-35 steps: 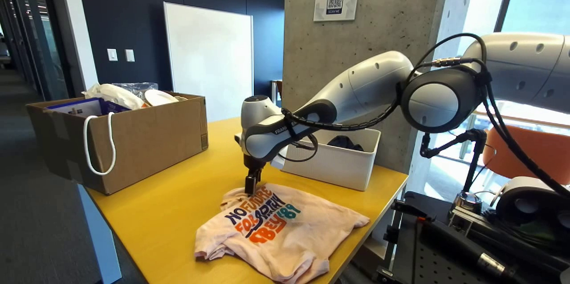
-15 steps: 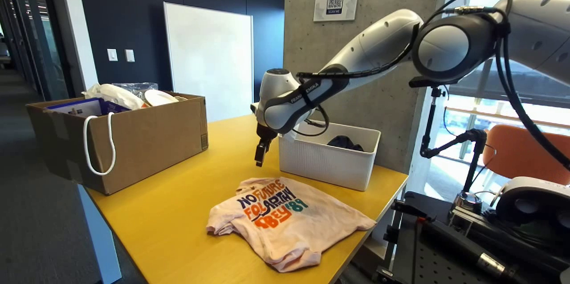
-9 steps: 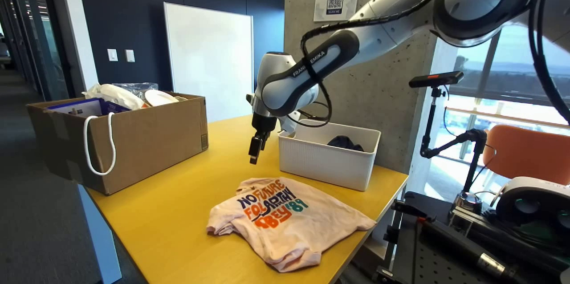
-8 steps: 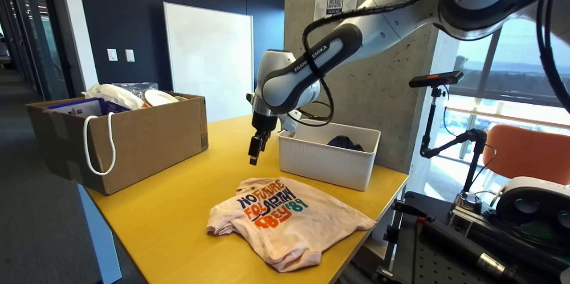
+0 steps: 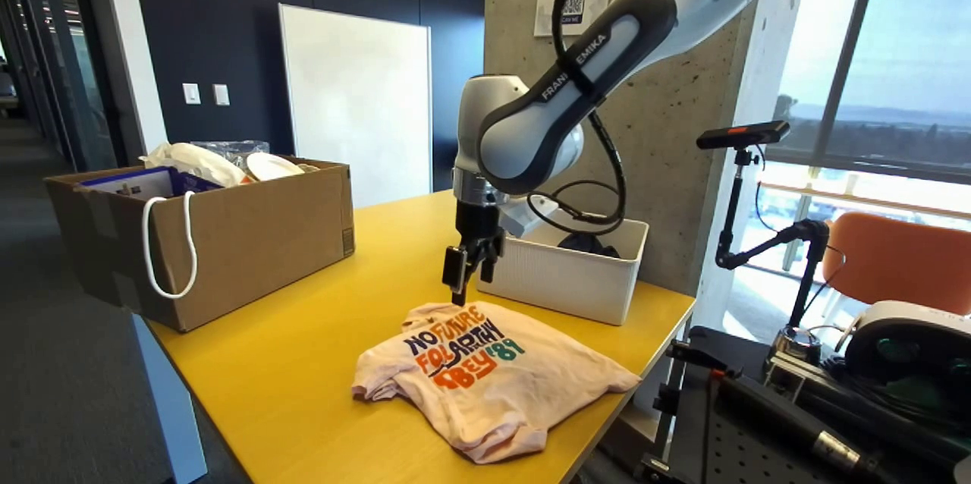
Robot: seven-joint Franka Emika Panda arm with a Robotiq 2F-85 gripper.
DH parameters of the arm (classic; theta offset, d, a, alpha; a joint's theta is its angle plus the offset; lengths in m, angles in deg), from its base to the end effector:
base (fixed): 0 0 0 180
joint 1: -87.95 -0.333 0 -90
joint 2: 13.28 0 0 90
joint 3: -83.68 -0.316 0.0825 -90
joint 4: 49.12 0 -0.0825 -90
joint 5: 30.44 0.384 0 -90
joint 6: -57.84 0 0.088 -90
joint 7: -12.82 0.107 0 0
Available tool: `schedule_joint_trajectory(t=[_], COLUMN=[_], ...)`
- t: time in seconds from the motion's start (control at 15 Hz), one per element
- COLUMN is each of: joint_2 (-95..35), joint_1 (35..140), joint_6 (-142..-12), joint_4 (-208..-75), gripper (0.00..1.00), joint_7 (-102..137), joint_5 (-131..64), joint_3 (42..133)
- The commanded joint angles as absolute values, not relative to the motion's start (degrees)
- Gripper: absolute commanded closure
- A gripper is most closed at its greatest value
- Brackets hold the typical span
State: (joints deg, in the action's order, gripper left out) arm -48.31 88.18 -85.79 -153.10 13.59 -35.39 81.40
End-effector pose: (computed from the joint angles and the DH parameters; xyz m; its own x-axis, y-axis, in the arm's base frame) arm 0.6591 0.0223 0.2094 0.9933 0.0827 0.0810 0.0802 -0.9962 0.0328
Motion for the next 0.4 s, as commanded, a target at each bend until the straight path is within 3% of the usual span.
schedule_joint_trajectory(t=[0.0,0.33], joint_2=[-38.39,-30.42], joint_1=[84.43,83.55], joint_6=[-87.52,-88.43], joint_4=[-167.41,-180.68], gripper=[0.0,0.0], joint_7=[21.81,26.79], joint_5=[-34.97,-36.02], joint_3=[84.25,85.8])
